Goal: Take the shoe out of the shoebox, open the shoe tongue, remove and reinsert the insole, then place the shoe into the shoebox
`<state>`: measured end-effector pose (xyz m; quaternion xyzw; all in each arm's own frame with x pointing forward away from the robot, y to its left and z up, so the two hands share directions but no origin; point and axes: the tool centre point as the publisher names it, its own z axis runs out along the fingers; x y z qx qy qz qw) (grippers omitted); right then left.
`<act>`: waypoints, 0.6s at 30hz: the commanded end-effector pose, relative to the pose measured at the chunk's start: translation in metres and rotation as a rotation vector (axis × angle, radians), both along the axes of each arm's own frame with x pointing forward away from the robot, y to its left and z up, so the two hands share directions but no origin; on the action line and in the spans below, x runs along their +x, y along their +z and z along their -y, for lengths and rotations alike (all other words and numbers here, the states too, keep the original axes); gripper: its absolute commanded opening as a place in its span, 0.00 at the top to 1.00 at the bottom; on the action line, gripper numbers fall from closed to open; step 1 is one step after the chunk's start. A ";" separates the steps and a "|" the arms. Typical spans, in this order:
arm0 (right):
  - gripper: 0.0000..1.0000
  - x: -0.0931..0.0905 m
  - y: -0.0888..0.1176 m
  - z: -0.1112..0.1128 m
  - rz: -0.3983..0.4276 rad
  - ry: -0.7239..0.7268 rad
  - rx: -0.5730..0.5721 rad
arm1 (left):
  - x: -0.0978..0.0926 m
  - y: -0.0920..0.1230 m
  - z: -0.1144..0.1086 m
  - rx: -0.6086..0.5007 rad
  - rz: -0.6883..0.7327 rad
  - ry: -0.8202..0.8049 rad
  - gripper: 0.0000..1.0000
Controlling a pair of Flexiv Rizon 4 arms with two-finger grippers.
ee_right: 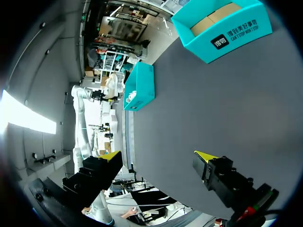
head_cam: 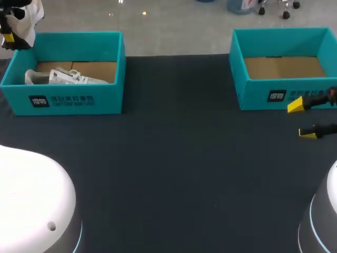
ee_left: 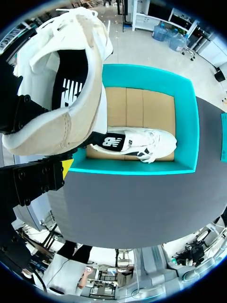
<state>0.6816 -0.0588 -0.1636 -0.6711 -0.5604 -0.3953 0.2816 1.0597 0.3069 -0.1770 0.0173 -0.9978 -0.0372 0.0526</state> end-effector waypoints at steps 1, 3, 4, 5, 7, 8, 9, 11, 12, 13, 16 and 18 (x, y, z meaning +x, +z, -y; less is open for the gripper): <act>0.00 0.000 0.000 -0.001 -0.002 -0.001 -0.002 | 0.026 0.000 0.002 0.013 -0.070 -0.007 1.00; 0.00 0.000 0.000 -0.001 -0.002 -0.001 -0.002 | 0.029 -0.001 0.002 0.017 -0.075 0.005 1.00; 0.00 0.000 0.000 -0.001 -0.002 -0.001 -0.002 | 0.029 -0.001 0.002 0.017 -0.075 0.005 1.00; 0.00 0.000 0.000 -0.001 -0.002 -0.001 -0.002 | 0.029 -0.001 0.002 0.017 -0.075 0.005 1.00; 0.00 0.000 0.000 -0.001 -0.002 -0.001 -0.002 | 0.029 -0.001 0.002 0.017 -0.075 0.005 1.00; 0.00 0.000 0.000 -0.001 -0.002 -0.001 -0.002 | 0.029 -0.001 0.002 0.017 -0.075 0.005 1.00; 0.00 0.000 0.000 -0.001 -0.002 -0.001 -0.002 | 0.029 -0.001 0.002 0.017 -0.075 0.005 1.00; 0.00 0.000 0.000 -0.001 -0.002 -0.001 -0.002 | 0.029 -0.001 0.002 0.017 -0.075 0.005 1.00; 0.00 0.000 0.000 -0.001 -0.002 -0.001 -0.002 | 0.029 -0.001 0.002 0.017 -0.075 0.005 1.00; 0.00 0.000 0.000 -0.001 -0.002 -0.001 -0.002 | 0.029 -0.001 0.002 0.017 -0.075 0.005 1.00; 0.00 0.000 0.000 -0.001 -0.002 -0.001 -0.002 | 0.029 -0.001 0.002 0.017 -0.075 0.005 1.00; 0.00 0.000 0.000 -0.001 -0.002 -0.001 -0.002 | 0.030 0.002 -0.004 0.007 -0.055 -0.139 1.00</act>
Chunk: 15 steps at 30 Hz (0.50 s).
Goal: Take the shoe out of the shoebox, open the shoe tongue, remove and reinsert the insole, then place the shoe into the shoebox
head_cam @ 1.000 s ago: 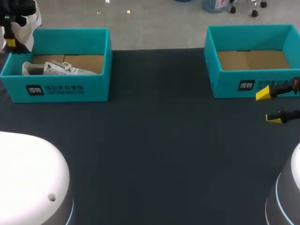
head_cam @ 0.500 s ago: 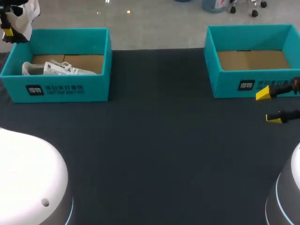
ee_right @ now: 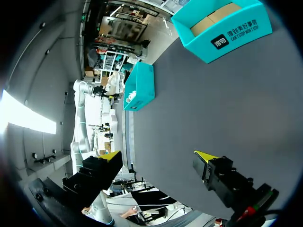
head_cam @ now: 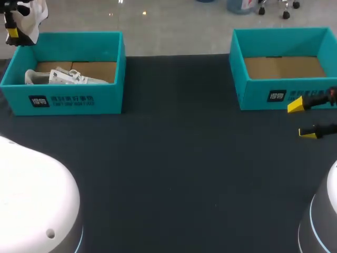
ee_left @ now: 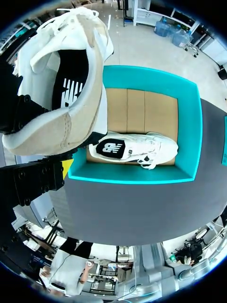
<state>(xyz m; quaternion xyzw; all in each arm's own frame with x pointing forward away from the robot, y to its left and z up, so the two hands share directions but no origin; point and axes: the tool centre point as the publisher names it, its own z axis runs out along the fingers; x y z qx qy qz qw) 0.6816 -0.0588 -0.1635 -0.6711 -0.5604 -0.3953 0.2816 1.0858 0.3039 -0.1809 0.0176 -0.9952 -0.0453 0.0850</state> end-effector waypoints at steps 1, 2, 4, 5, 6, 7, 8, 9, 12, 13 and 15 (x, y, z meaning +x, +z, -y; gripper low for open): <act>0.00 0.000 0.000 -0.001 -0.002 -0.001 -0.002 | 0.006 0.006 -0.009 -0.004 -0.015 -0.197 1.00; 0.00 0.000 0.000 -0.001 -0.002 -0.001 -0.002 | 0.009 0.008 -0.014 -0.008 -0.003 -0.302 1.00; 0.00 0.000 0.000 -0.001 -0.002 -0.001 -0.002 | 0.014 0.009 -0.020 0.010 -0.067 -0.550 1.00; 0.00 0.000 0.000 -0.001 -0.002 -0.001 -0.002 | 0.017 0.010 -0.024 0.012 -0.027 -0.565 1.00; 0.00 0.000 0.000 -0.001 -0.002 -0.001 -0.002 | 0.023 0.011 -0.027 0.040 -0.072 -0.668 1.00; 0.00 0.000 0.000 -0.001 -0.002 -0.001 -0.002 | 0.024 0.010 -0.028 0.045 -0.089 -0.779 1.00; 0.00 0.000 0.000 -0.001 -0.002 -0.001 -0.002 | 0.029 0.011 -0.031 0.057 -0.108 -0.855 1.00; 0.00 0.000 0.000 -0.001 -0.002 -0.001 -0.002 | 0.032 0.011 -0.031 0.064 -0.158 -0.981 1.00; 0.00 0.000 0.000 -0.001 -0.002 -0.001 -0.002 | 0.038 0.011 -0.033 0.051 -0.198 -1.299 1.00; 0.00 0.000 0.000 -0.001 -0.002 -0.001 -0.002 | 0.042 0.010 -0.033 0.070 -0.193 -1.358 1.00; 0.00 0.000 0.000 -0.001 -0.002 -0.001 -0.002 | 0.050 0.010 -0.031 0.094 -0.224 -1.450 1.00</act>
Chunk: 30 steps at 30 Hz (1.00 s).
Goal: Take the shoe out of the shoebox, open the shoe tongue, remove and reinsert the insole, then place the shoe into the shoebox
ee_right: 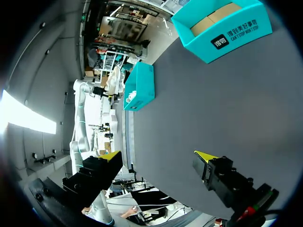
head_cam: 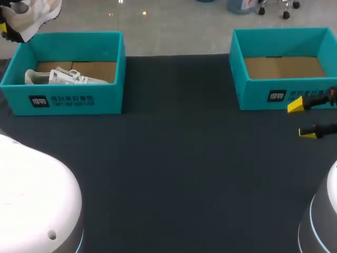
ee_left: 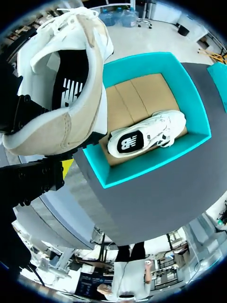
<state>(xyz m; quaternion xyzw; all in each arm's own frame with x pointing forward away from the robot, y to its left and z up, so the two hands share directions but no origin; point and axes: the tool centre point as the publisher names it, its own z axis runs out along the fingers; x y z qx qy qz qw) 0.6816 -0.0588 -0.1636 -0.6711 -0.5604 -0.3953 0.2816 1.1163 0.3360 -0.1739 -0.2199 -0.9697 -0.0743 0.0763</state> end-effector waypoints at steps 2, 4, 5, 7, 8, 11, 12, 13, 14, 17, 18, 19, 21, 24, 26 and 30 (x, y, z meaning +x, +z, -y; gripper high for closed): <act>0.00 0.000 0.000 -0.001 -0.002 -0.001 -0.002 | 0.019 0.005 0.001 0.168 -0.142 -1.039 1.00; 0.00 0.000 0.000 -0.001 -0.002 -0.001 -0.002 | 0.019 0.005 0.001 0.168 -0.142 -1.039 1.00; 0.00 0.000 0.000 -0.001 -0.002 -0.001 -0.002 | 0.019 0.005 0.001 0.168 -0.142 -1.039 1.00; 0.00 0.000 0.000 -0.001 -0.002 -0.001 -0.002 | 0.019 0.005 0.001 0.168 -0.142 -1.039 1.00; 0.00 0.000 0.000 -0.001 -0.002 -0.001 -0.002 | 0.019 0.005 0.001 0.168 -0.142 -1.039 1.00; 0.00 0.000 0.000 -0.001 -0.002 -0.001 -0.002 | 0.019 0.005 0.001 0.168 -0.142 -1.039 1.00; 0.00 0.000 0.000 -0.001 -0.002 -0.001 -0.002 | 0.019 0.005 0.001 0.168 -0.142 -1.039 1.00; 0.00 0.000 0.000 -0.001 -0.002 -0.001 -0.002 | 0.019 0.005 0.001 0.168 -0.142 -1.039 1.00; 0.00 0.000 0.000 -0.001 -0.002 -0.001 -0.002 | 0.019 0.005 0.001 0.168 -0.142 -1.039 1.00; 0.00 0.000 0.000 -0.001 -0.002 -0.001 -0.002 | 0.019 0.005 0.001 0.168 -0.142 -1.039 1.00; 0.00 0.000 0.000 -0.001 -0.002 -0.001 -0.002 | 0.019 0.005 0.001 0.168 -0.142 -1.039 1.00; 0.00 0.000 0.000 -0.001 -0.002 -0.001 -0.002 | 0.019 0.005 0.001 0.168 -0.142 -1.039 1.00; 0.00 0.000 0.000 -0.001 -0.002 -0.001 -0.002 | 0.019 0.005 0.001 0.168 -0.142 -1.039 1.00; 0.00 0.000 0.000 -0.001 -0.002 -0.001 -0.002 | 0.019 0.005 0.001 0.168 -0.142 -1.039 1.00; 0.00 0.000 0.000 -0.001 -0.002 -0.001 -0.002 | 0.019 0.005 0.001 0.168 -0.142 -1.039 1.00; 0.00 0.000 0.000 -0.001 -0.002 -0.001 -0.002 | 0.019 0.005 0.001 0.168 -0.142 -1.039 1.00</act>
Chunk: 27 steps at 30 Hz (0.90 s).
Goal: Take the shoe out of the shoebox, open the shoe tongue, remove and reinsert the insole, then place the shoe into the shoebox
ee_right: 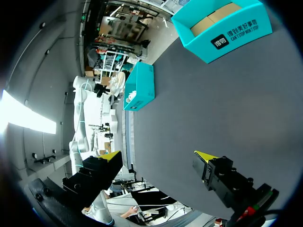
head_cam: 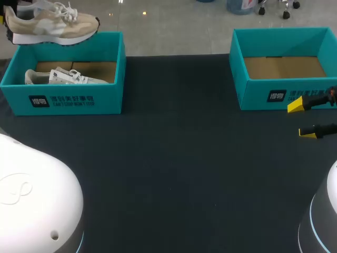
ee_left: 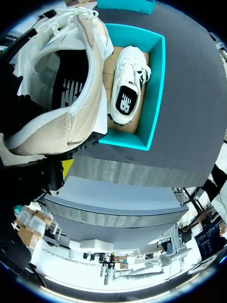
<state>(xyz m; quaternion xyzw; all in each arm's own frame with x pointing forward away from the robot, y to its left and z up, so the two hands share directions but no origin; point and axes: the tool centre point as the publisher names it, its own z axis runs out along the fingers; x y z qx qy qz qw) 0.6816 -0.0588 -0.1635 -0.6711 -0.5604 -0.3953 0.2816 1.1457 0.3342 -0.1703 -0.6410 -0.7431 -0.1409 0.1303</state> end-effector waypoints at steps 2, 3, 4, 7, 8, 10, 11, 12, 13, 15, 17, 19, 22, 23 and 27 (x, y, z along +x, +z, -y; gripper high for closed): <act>0.00 0.000 0.000 -0.001 -0.002 -0.001 -0.002 | -0.010 0.001 -0.001 0.012 0.043 -0.088 1.00; 0.00 0.000 0.000 -0.001 -0.002 -0.001 -0.002 | -0.010 0.001 -0.001 0.012 0.043 -0.088 1.00; 0.00 0.000 0.000 -0.001 -0.002 -0.001 -0.002 | -0.009 -0.001 0.001 0.008 0.052 -0.083 1.00; 0.00 0.000 0.000 -0.001 -0.002 -0.001 -0.002 | -0.005 -0.005 0.005 -0.003 0.066 -0.072 1.00; 0.00 0.000 0.000 -0.001 -0.002 -0.001 -0.002 | -0.004 -0.006 0.005 -0.004 0.068 -0.070 1.00; 0.00 0.000 0.000 -0.001 -0.002 -0.001 -0.002 | -0.002 -0.008 0.007 -0.009 0.073 -0.081 1.00; 0.00 0.000 0.000 -0.001 -0.002 -0.001 -0.002 | -0.001 -0.009 0.008 -0.008 0.075 -0.086 1.00; 0.00 0.000 0.000 -0.001 -0.002 -0.001 -0.002 | 0.000 -0.010 0.008 -0.005 0.083 -0.101 1.00; 0.00 0.000 0.000 -0.001 -0.002 -0.001 -0.002 | 0.001 -0.011 0.008 -0.003 0.084 -0.097 1.00; 0.00 0.000 0.000 -0.001 -0.002 -0.001 -0.002 | 0.005 -0.014 0.006 0.013 0.074 -0.093 1.00; 0.00 0.000 0.000 -0.001 -0.002 -0.001 -0.002 | 0.007 -0.014 0.006 0.054 0.079 -0.097 1.00; 0.00 0.000 0.000 -0.001 -0.002 -0.001 -0.002 | 0.007 -0.014 0.006 0.054 0.079 -0.097 1.00; 0.00 0.000 0.000 -0.001 -0.002 -0.001 -0.002 | 0.007 -0.014 0.006 0.054 0.079 -0.097 1.00; 0.00 0.000 0.000 -0.001 -0.002 -0.001 -0.002 | 0.007 -0.014 0.006 0.054 0.079 -0.097 1.00; 0.00 0.000 0.000 -0.001 -0.002 -0.001 -0.002 | 0.007 -0.014 0.006 0.054 0.079 -0.097 1.00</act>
